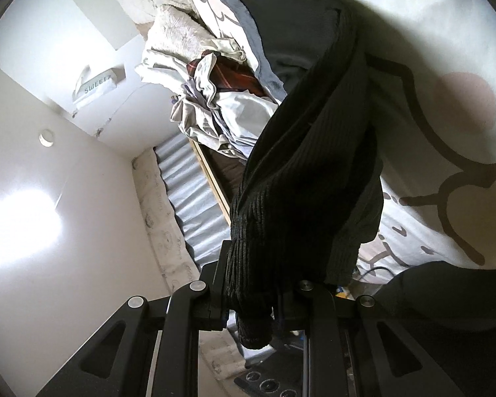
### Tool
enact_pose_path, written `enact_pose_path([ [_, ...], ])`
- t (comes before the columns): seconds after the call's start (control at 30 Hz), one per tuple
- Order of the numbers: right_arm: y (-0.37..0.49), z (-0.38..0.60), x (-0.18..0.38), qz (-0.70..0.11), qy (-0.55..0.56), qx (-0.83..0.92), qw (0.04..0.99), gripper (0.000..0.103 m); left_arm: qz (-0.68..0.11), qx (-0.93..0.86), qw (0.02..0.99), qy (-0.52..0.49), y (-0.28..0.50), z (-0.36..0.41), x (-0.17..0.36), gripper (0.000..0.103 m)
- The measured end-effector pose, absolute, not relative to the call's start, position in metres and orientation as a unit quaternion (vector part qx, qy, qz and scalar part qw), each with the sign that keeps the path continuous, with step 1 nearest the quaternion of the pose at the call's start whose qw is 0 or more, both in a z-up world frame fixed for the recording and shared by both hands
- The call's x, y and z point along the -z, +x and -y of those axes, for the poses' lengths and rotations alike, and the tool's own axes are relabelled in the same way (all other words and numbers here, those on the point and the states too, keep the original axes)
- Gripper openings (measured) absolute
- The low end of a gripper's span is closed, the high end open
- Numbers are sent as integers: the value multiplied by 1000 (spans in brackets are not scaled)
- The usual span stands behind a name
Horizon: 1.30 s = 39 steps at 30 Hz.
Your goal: Fold clothes
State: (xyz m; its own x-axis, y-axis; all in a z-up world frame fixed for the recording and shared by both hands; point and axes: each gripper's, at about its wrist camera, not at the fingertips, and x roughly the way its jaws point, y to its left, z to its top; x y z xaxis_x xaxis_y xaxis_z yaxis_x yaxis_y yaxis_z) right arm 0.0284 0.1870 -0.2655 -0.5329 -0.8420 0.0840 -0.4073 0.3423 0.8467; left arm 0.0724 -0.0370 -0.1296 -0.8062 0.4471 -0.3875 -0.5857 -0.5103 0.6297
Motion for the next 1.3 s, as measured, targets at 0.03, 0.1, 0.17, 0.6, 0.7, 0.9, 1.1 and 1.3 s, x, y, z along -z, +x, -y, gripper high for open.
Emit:
enact_pose_path([
  [0.03, 28, -188, 266, 777, 400, 406, 266, 21, -393, -862, 308, -89, 77, 34, 132, 95],
  [0.1, 28, -189, 265, 781, 394, 404, 267, 21, -402, -857, 313, -77, 84, 28, 138, 95],
  [0.17, 26, -189, 263, 780, 392, 406, 270, 21, -410, -856, 305, -81, 78, 21, 149, 95],
  [0.6, 27, -192, 263, 784, 387, 405, 265, 21, -395, -866, 287, -104, 60, -14, 168, 43],
  [0.7, 30, -196, 265, 788, 380, 405, 265, 21, -376, -874, 281, -124, 52, -14, 157, 31],
  [0.9, 37, -216, 249, 735, 384, 501, 248, 81, -295, -885, 304, -196, 29, -12, 130, 24],
  [1.1, 59, -230, 196, 559, 404, 670, 273, 95, -237, -888, 318, -233, 13, -10, 120, 23],
  [1.3, 115, -153, 154, -85, 343, 926, 129, 95, -229, -883, 328, -244, 5, -9, 117, 23],
])
